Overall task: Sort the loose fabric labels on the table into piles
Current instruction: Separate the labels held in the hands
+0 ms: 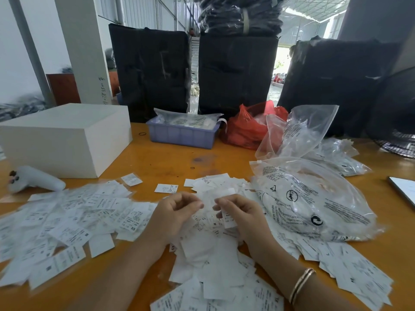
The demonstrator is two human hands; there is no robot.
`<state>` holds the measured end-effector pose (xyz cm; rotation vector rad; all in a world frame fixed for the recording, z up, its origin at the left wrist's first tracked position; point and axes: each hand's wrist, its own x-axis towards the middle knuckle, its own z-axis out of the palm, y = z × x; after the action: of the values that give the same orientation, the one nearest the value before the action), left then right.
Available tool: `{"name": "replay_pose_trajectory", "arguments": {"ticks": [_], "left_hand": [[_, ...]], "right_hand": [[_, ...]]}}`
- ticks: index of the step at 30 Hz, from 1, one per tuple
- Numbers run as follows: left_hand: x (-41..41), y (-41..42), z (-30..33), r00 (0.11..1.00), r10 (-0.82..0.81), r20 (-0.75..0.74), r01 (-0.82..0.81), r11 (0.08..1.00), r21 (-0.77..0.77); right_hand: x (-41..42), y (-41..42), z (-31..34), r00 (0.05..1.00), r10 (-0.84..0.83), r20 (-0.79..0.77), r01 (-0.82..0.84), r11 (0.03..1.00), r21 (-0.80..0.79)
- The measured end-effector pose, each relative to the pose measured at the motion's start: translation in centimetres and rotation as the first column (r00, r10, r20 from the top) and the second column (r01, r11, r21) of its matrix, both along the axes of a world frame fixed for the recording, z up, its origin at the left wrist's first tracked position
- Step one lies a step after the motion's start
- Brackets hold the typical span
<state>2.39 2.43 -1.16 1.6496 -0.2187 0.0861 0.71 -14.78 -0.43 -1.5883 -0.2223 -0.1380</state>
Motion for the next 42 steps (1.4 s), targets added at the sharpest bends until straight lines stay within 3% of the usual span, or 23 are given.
{"name": "replay_pose_trajectory", "arguments": {"ticks": [4,10,14,19,22,25,30,33,42], "left_hand": [[0.1,0.3,0.3,0.999,0.05,-0.001,-0.05,0.993,-0.104],[-0.2,-0.3,0.0,0.996,0.04,0.075,-0.044,0.997,0.062],[-0.3,-0.3,0.2,0.999,-0.031,-0.039,0.029,0.998,-0.056],[-0.2,-0.3,0.3,0.997,0.049,-0.053,-0.056,0.989,-0.134],[-0.1,-0.1,0.4,0.997,0.031,-0.069,-0.042,0.988,-0.149],[-0.3,-0.2,0.3,1.0,0.031,0.007,-0.03,0.998,-0.063],[-0.3,-0.5,-0.4,0.978,-0.003,0.207,-0.053,0.963,0.265],[-0.3,-0.5,-0.7,0.967,-0.01,0.255,-0.078,0.94,0.332],[-0.3,-1.0,-0.8,0.973,-0.039,0.226,-0.043,0.937,0.347]], "right_hand": [[0.1,0.2,-0.4,0.999,0.02,-0.025,-0.024,0.987,-0.157],[0.0,0.5,-0.4,1.0,-0.016,0.017,0.019,0.977,-0.212],[0.1,0.4,-0.4,0.998,-0.053,0.026,0.056,0.99,-0.131],[-0.1,0.6,-0.4,0.998,0.003,0.059,0.008,0.981,-0.193],[0.1,0.2,-0.7,0.999,-0.028,0.019,0.029,0.998,-0.059],[0.4,-0.1,-0.7,0.997,-0.079,0.014,0.077,0.993,0.091],[1.1,-0.8,-1.0,0.994,-0.099,-0.042,0.107,0.934,0.341],[1.1,-0.8,-0.8,0.995,-0.05,-0.082,0.082,0.893,0.443],[0.7,0.6,-1.5,0.996,-0.064,-0.057,0.076,0.967,0.245]]}}
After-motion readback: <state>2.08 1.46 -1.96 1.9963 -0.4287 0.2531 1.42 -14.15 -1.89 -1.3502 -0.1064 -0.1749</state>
